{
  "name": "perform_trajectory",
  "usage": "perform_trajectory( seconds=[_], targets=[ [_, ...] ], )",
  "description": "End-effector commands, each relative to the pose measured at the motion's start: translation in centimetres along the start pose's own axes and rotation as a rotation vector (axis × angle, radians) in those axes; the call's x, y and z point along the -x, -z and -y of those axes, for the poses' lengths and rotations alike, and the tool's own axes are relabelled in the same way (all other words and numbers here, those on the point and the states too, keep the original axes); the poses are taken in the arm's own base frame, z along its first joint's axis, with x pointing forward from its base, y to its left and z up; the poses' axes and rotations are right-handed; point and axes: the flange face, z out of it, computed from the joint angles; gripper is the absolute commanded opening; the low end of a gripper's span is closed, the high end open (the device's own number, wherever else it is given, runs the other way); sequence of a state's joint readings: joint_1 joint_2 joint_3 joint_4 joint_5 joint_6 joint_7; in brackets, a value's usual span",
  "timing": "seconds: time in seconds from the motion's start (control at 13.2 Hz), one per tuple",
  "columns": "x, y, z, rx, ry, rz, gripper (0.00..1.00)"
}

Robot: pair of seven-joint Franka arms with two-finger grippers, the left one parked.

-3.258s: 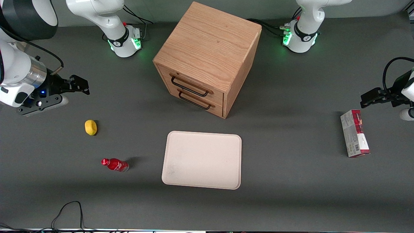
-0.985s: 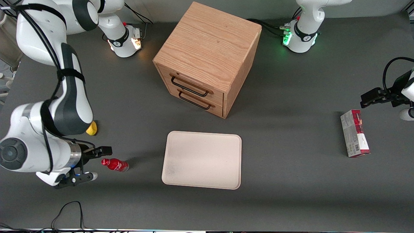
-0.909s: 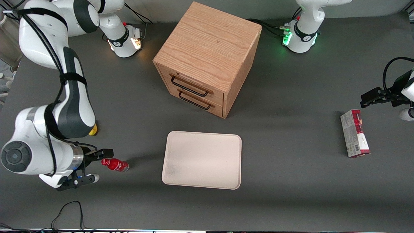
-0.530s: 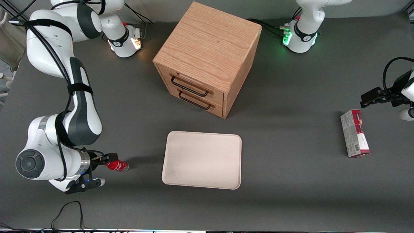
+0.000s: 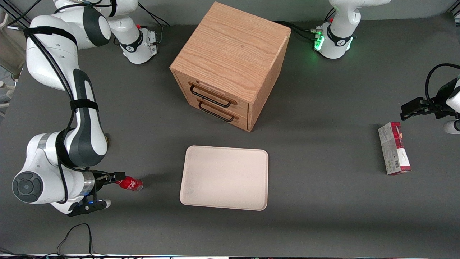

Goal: Place coke bottle on tray
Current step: 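Close the right gripper around the bottle's cap end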

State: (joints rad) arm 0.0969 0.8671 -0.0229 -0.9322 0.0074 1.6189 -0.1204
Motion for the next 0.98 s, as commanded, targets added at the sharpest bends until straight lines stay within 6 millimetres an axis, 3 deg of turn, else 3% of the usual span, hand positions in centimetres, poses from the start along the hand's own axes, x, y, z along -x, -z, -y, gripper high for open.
perform_trajectory(
  seconds=[0.0,0.38,0.53,0.61,0.68,0.76,0.83,0.91],
  targets=[
    [0.18,-1.23,0.4,-0.011,0.023,0.022,0.99],
    [0.05,-2.13,0.45,-0.007,0.024,0.015,0.98],
    [0.09,-2.03,0.45,-0.007,0.023,0.015,0.91],
    [0.21,-1.48,0.46,-0.006,0.021,0.009,0.77],
    [0.29,-1.3,0.7,-0.006,0.013,0.012,0.47],
    [0.34,-1.3,0.93,-0.006,-0.002,0.017,0.11],
    [0.39,-1.34,0.94,-0.006,-0.023,0.021,0.0],
    [0.45,-1.38,0.96,-0.008,-0.028,0.024,0.0]
  ],
)
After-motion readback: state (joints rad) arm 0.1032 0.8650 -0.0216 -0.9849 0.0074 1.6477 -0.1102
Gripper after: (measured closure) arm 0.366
